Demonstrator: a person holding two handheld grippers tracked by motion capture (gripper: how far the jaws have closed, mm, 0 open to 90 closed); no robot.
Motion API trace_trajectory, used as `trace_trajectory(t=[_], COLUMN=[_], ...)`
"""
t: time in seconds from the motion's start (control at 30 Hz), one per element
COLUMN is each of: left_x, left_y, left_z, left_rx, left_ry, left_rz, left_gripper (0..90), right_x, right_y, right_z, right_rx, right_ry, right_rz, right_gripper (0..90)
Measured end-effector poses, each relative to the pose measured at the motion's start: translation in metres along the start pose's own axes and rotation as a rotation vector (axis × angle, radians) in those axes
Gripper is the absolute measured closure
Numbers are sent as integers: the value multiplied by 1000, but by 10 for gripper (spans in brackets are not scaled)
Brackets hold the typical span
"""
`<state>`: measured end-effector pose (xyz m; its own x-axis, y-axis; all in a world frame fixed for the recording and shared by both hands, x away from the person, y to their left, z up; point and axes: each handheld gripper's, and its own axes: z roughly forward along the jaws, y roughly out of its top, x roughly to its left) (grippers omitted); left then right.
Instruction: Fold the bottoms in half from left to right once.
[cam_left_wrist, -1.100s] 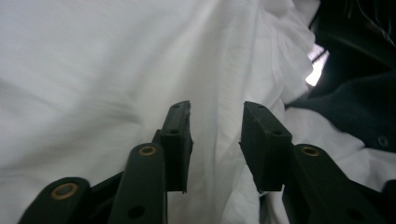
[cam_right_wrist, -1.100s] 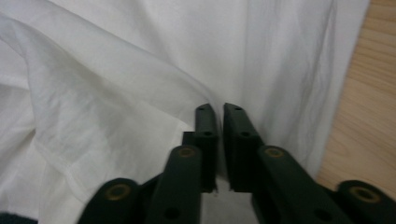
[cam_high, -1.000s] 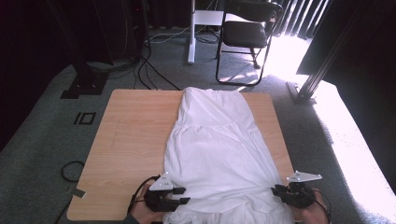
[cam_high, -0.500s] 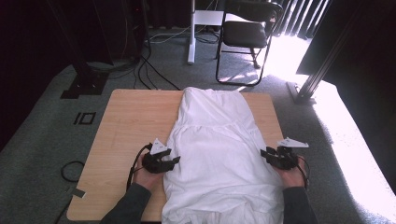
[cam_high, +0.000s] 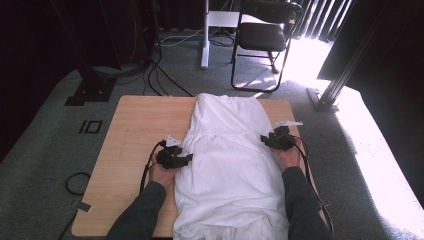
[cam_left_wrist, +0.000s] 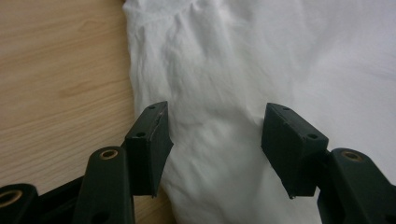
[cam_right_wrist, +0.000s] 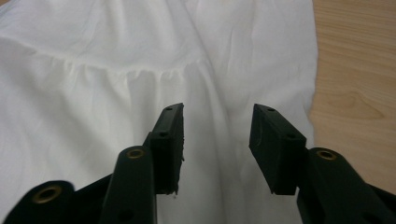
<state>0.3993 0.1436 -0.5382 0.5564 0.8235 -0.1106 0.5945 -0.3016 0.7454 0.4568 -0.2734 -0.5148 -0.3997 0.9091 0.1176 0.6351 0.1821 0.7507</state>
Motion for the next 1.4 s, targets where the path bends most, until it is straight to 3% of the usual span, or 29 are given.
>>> trace_trajectory(t=[0.13, 0.23, 0.37, 0.4, 0.43, 0.47, 0.5, 0.63, 0.73, 0.87, 0.93, 0.97, 1.0, 1.03, 1.07, 1.1, 1.13, 1.2, 1.27, 1.3, 1.4], left_x=[3, 2, 0, 0, 0, 0, 0, -1, -1, -7, -11, -14, -21, -21, -25, -28, -31, -31, -28, -26, -23], left_y=[0, 1, 6, 8, 8, 8, 8, 8, 9, 12, 14, 16, 19, 19, 20, 20, 21, 20, 17, 16, 14], left_z=[10, 17, 20, 21, 21, 21, 21, 18, 12, 2, -4, -8, -13, -13, -13, -11, -7, 0, 9, 11, 20], left_rx=[21, 37, 58, 62, 61, 59, 59, 49, 23, -21, -45, -62, -84, -84, -84, -84, -76, -69, -64, -61, -36], left_ry=[-22, -30, -12, -9, -11, -11, -11, -4, 0, 5, -1, -5, -31, -31, -28, -22, -17, -24, -27, -42, -42], left_rz=[-36, -37, -22, -13, -12, -15, -15, 2, 1, 13, 23, 29, 60, 60, 79, 87, 95, 71, 25, 12, 0], left_gripper=[458, 495, 700, 700, 787, 863, 870, 874, 875, 877, 878, 878, 875, 868, 821, 821, 764, 554, 506, 469, 398], right_x=[1, 2, 7, 8, 9, 7, 7, 6, -2, -8, -14, -14, -21, -21, -29, -29, -32, -45, -47, -50, -53], right_y=[15, 21, 28, 29, 30, 30, 30, 30, 30, 31, 34, 34, 35, 35, 33, 33, 31, 15, 11, 1, -9], right_z=[18, 25, 36, 38, 41, 44, 44, 42, 30, 18, 0, 0, -17, -17, -29, -29, -31, -21, -17, -8, 5], right_rx=[18, 36, 65, 73, 90, 99, 99, 113, 53, 19, -49, -49, -111, -111, -133, -133, -126, -24, -5, 16, 49], right_ry=[-5, -5, 7, 6, -2, 15, 15, 10, 29, 23, -21, -21, -68, -68, -132, -132, -162, -226, -230, -215, -215], right_rz=[16, 16, 2, 0, 1, 20, 20, 1, 18, 16, 17, 17, 29, 29, 35, 35, 34, 59, 65, 100, 141], right_gripper=[499, 510, 552, 561, 576, 631, 631, 884, 900, 900, 900, 900, 900, 900, 900, 900, 900, 900, 900, 899, 821])
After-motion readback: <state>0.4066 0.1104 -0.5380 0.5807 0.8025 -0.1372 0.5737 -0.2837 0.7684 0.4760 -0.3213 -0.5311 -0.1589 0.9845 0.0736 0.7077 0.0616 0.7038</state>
